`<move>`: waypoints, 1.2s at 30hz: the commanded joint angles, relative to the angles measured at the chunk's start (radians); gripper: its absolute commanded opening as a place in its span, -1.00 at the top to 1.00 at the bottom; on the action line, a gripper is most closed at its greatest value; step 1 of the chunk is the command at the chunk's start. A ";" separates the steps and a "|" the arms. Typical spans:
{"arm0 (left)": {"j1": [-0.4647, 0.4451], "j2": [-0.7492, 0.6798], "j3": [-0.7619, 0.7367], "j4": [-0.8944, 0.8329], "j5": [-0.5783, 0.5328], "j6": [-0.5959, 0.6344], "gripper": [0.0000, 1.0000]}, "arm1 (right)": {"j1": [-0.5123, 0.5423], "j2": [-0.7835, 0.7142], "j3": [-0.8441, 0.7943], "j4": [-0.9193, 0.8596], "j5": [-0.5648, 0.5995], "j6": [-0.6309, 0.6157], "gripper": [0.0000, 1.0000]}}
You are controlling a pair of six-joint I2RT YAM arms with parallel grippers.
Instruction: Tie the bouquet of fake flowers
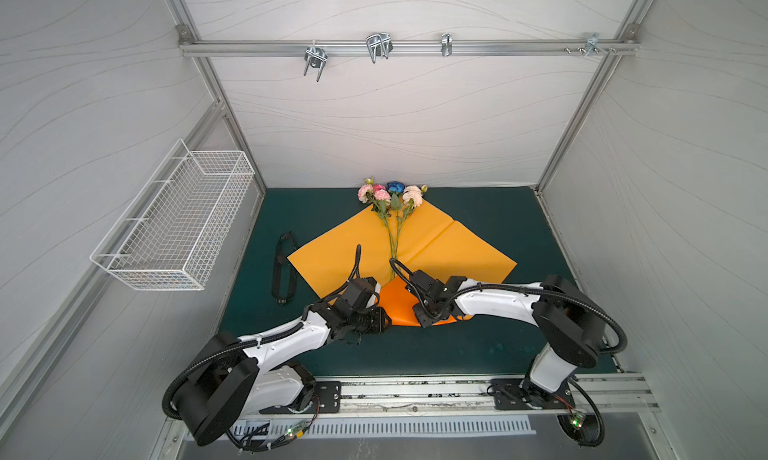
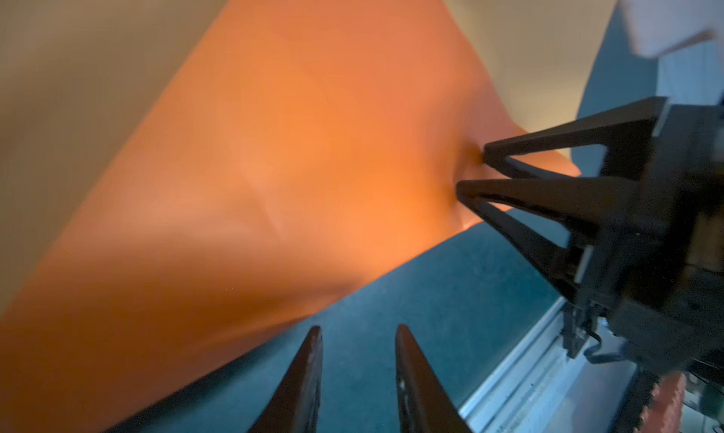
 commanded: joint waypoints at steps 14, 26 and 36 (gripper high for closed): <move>0.003 0.064 0.041 0.043 -0.101 -0.037 0.44 | -0.014 0.005 0.004 -0.030 0.004 0.015 0.28; 0.039 0.106 0.014 0.034 -0.071 -0.066 0.51 | -0.034 -0.126 -0.118 -0.104 0.056 0.065 0.27; 0.042 0.091 0.013 0.010 -0.064 -0.078 0.53 | -0.105 -0.264 -0.228 -0.169 0.081 0.140 0.28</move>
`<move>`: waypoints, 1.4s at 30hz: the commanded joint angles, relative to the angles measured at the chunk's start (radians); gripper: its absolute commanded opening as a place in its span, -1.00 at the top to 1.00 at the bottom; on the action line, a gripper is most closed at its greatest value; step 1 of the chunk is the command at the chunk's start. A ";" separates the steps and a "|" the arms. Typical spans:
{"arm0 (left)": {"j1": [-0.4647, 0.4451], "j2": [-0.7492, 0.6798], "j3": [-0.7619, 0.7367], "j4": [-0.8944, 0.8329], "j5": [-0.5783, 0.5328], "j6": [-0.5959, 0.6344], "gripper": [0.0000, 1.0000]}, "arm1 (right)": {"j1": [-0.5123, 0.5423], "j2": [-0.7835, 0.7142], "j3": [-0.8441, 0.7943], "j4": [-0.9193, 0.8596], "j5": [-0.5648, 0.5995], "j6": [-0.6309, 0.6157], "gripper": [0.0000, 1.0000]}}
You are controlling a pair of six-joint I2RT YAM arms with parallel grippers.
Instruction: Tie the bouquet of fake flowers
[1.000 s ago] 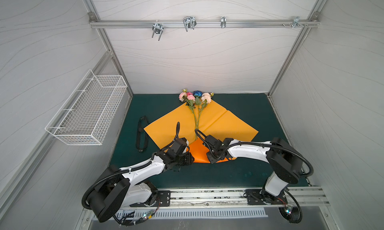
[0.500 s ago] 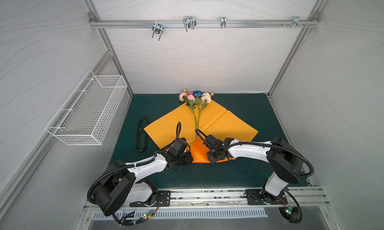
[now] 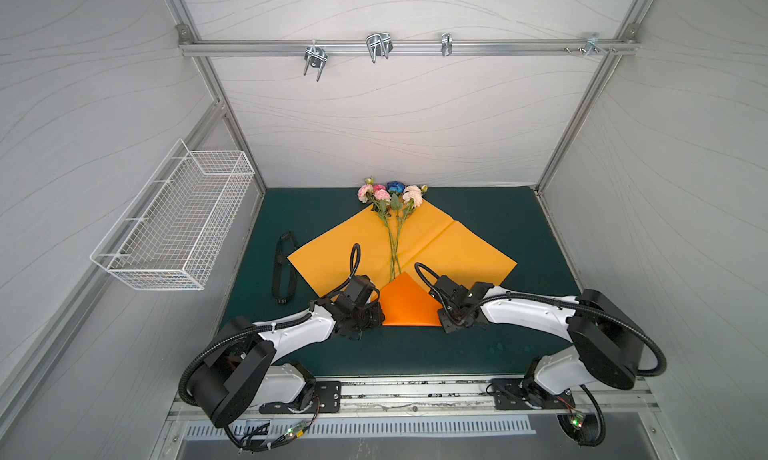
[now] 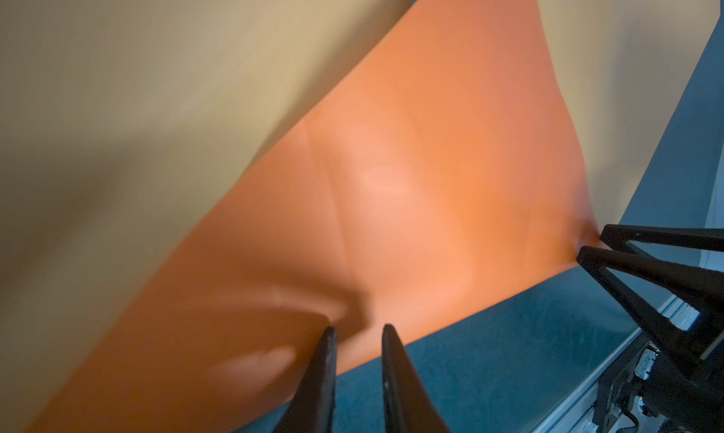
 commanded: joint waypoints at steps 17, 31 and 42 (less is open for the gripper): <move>0.005 -0.028 0.002 -0.054 -0.001 -0.017 0.53 | -0.019 -0.166 0.100 -0.264 0.100 0.044 0.29; 0.004 -0.027 0.021 -0.083 -0.009 -0.006 0.53 | 0.102 0.182 0.346 0.022 -0.093 -0.071 0.27; 0.008 -0.056 0.029 -0.179 -0.056 -0.003 0.53 | 0.033 0.254 0.224 0.103 -0.180 -0.008 0.34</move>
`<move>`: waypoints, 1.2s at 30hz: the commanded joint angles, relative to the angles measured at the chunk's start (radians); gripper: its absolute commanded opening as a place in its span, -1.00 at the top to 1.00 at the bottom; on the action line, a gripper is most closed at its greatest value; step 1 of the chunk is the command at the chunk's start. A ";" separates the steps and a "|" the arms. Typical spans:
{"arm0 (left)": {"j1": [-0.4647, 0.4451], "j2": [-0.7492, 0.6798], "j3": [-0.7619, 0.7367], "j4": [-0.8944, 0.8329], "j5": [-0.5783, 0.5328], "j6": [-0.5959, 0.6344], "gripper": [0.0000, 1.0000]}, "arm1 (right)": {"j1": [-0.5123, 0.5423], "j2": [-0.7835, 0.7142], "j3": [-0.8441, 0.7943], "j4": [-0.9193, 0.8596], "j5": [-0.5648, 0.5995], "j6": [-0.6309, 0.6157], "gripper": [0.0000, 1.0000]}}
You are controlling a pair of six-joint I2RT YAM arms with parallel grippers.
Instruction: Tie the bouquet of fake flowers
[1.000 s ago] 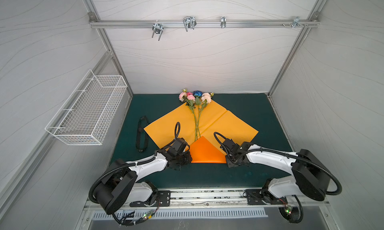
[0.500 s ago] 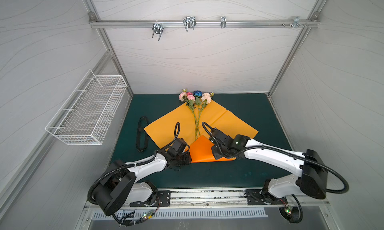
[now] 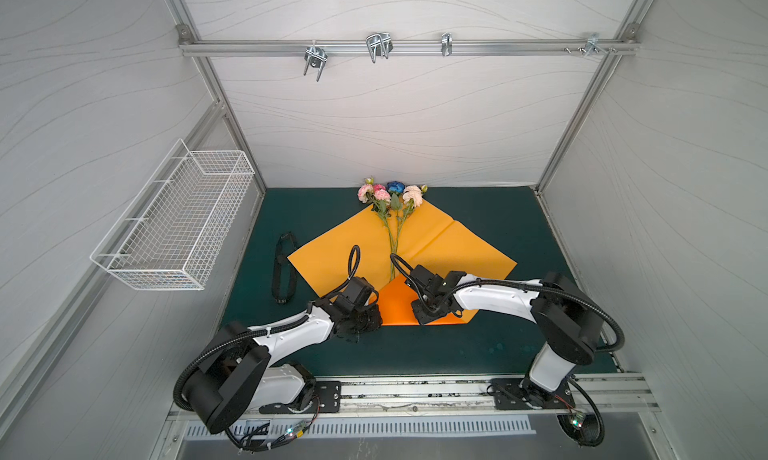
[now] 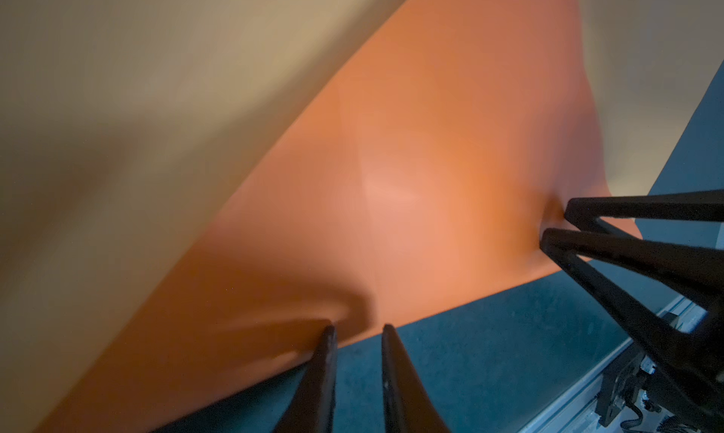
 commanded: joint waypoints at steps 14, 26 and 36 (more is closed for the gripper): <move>0.140 -0.211 -0.018 -0.279 -0.233 -0.066 0.50 | -0.034 0.025 -0.020 0.053 -0.045 0.019 0.35; 0.345 -0.243 0.043 -0.391 -0.324 -0.028 0.26 | -0.036 0.037 -0.008 0.060 -0.070 0.011 0.37; 0.572 -0.135 0.099 -0.109 -0.288 0.004 -0.92 | -0.036 0.041 -0.007 0.061 -0.081 -0.002 0.38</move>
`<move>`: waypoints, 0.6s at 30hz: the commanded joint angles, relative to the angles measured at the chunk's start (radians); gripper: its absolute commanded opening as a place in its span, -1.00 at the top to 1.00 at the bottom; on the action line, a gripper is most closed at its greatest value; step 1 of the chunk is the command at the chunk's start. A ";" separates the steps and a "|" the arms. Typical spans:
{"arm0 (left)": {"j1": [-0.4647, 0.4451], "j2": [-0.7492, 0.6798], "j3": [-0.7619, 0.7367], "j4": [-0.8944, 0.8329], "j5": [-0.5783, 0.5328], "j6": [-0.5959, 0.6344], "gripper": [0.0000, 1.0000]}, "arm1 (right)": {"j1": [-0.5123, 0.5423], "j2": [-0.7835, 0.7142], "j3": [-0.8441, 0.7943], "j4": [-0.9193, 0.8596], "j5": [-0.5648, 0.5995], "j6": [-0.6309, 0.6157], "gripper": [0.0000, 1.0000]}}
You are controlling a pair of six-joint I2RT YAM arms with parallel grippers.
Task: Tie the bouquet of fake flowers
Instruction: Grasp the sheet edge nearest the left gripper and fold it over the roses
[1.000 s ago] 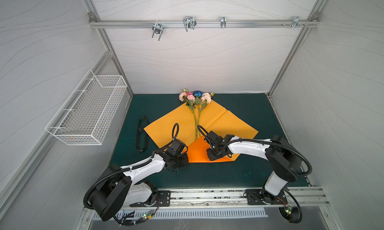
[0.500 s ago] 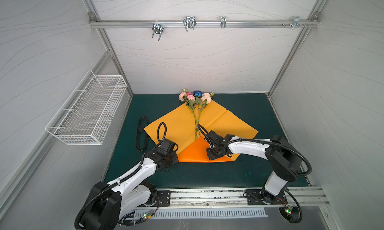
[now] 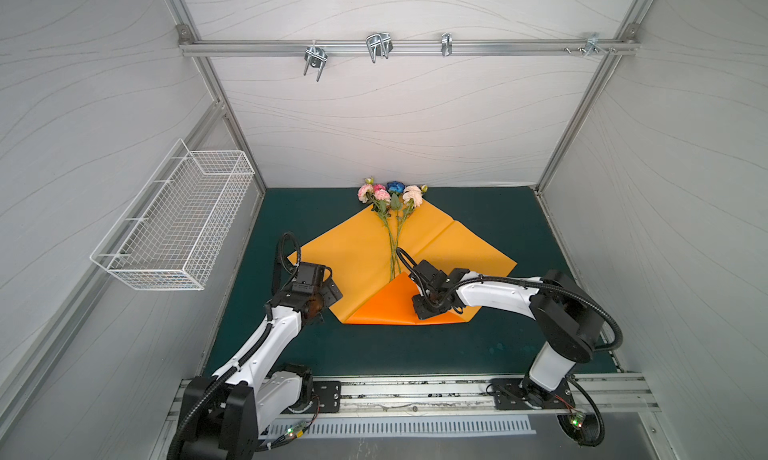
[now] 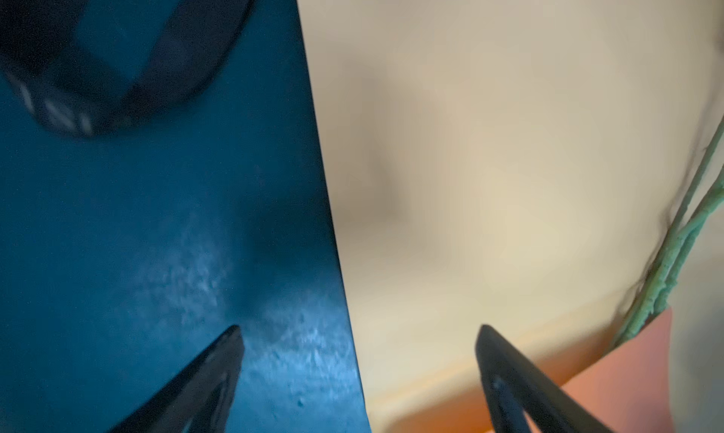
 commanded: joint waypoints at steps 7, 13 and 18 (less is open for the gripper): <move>0.209 0.259 0.016 0.400 0.161 -0.009 -0.91 | -0.003 0.049 0.011 -0.003 -0.030 -0.017 0.39; 0.218 0.401 0.040 0.542 0.263 0.002 -0.75 | -0.003 0.052 0.016 -0.004 -0.025 -0.017 0.39; 0.219 0.427 0.010 0.628 0.321 -0.019 -0.40 | -0.004 0.062 0.026 -0.009 -0.019 -0.018 0.39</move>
